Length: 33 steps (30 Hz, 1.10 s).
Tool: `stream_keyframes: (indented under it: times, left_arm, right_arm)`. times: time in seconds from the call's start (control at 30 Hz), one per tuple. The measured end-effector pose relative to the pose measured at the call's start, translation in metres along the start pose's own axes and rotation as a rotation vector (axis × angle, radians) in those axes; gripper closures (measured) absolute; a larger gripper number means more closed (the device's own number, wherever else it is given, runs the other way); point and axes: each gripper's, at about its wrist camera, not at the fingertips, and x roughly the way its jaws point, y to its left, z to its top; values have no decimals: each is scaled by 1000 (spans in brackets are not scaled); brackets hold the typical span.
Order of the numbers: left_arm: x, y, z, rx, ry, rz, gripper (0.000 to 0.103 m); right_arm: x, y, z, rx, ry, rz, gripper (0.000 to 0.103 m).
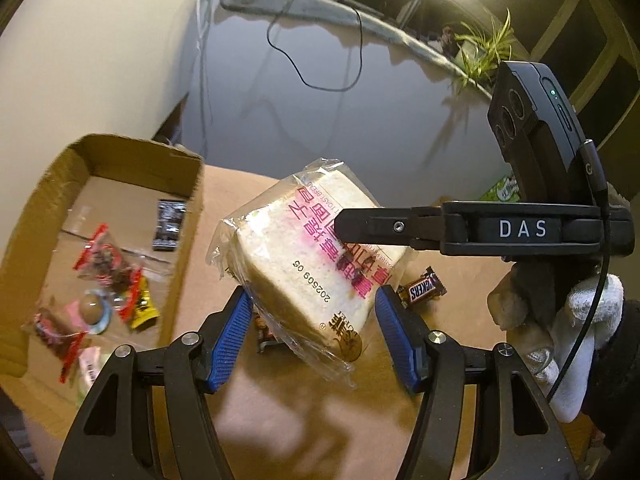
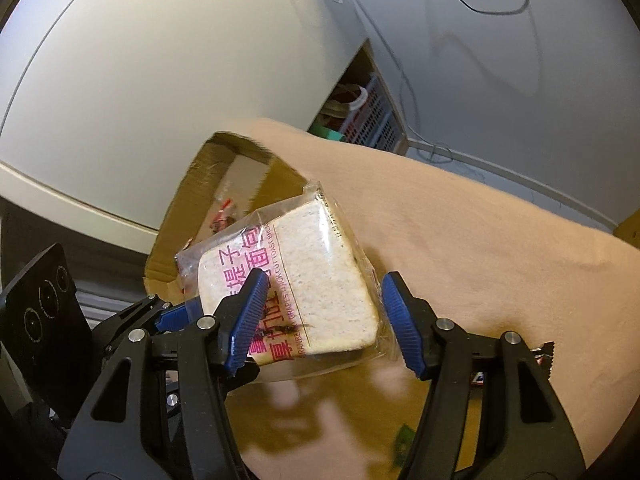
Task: Organize snacks
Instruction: 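Carry the bread packet into the cardboard box and open both tools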
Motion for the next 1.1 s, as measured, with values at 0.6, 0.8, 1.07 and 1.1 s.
stream_keyframes:
  times: [0.6,0.8,1.07,1.1]
  left_arm:
    - [-69,71,-24,-117,-127,109,41]
    - [-76,93,-32,-165,-134,145,41]
    - [-78,111,-39,-200,-129,180,41]
    - [-77,113,-41,-203,-126,183,41]
  right_arm:
    - [38,116,22,-186,41,57,40]
    - [64,143,23,-237,82,70,40]
    - [90,165,28,-280,130,74,40]
    - [92,166,29,-281,135,72,40]
